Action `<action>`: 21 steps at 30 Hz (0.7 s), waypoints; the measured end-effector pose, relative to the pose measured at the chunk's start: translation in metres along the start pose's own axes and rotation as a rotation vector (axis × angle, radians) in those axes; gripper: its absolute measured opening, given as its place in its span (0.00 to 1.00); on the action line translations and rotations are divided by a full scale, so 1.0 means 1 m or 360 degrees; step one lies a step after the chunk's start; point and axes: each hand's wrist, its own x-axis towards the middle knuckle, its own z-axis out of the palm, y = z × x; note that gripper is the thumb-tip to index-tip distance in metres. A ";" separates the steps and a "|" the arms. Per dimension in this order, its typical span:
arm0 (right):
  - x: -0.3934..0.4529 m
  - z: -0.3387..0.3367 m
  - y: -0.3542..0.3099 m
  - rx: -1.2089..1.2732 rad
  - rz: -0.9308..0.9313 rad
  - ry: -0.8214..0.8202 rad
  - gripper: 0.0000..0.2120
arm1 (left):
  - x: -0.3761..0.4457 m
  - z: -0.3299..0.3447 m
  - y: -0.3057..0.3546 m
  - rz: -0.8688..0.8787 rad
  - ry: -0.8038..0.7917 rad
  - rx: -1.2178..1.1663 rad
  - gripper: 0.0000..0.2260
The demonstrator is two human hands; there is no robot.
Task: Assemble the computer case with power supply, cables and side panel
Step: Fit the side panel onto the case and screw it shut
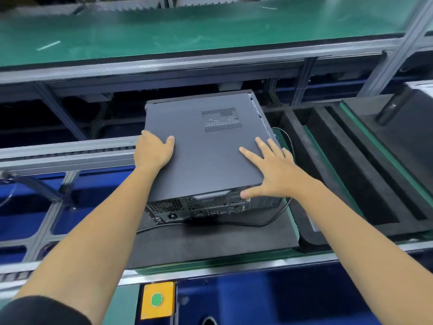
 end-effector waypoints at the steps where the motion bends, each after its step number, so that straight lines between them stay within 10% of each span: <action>1: -0.001 0.001 0.001 0.0021 0.0021 0.0009 0.55 | 0.000 0.000 0.000 0.0004 0.0005 0.0000 0.31; 8: -0.016 0.008 -0.001 0.0305 -0.0031 0.0456 0.50 | 0.000 0.002 -0.006 0.0093 0.0066 -0.0021 0.26; 15: -0.018 0.025 -0.004 -0.0027 -0.0542 0.1554 0.28 | -0.003 0.000 -0.008 0.0135 0.0033 -0.0117 0.25; 21: -0.018 0.033 -0.001 -0.0242 -0.0630 0.1757 0.24 | -0.003 0.000 -0.008 0.0165 -0.0011 -0.0102 0.24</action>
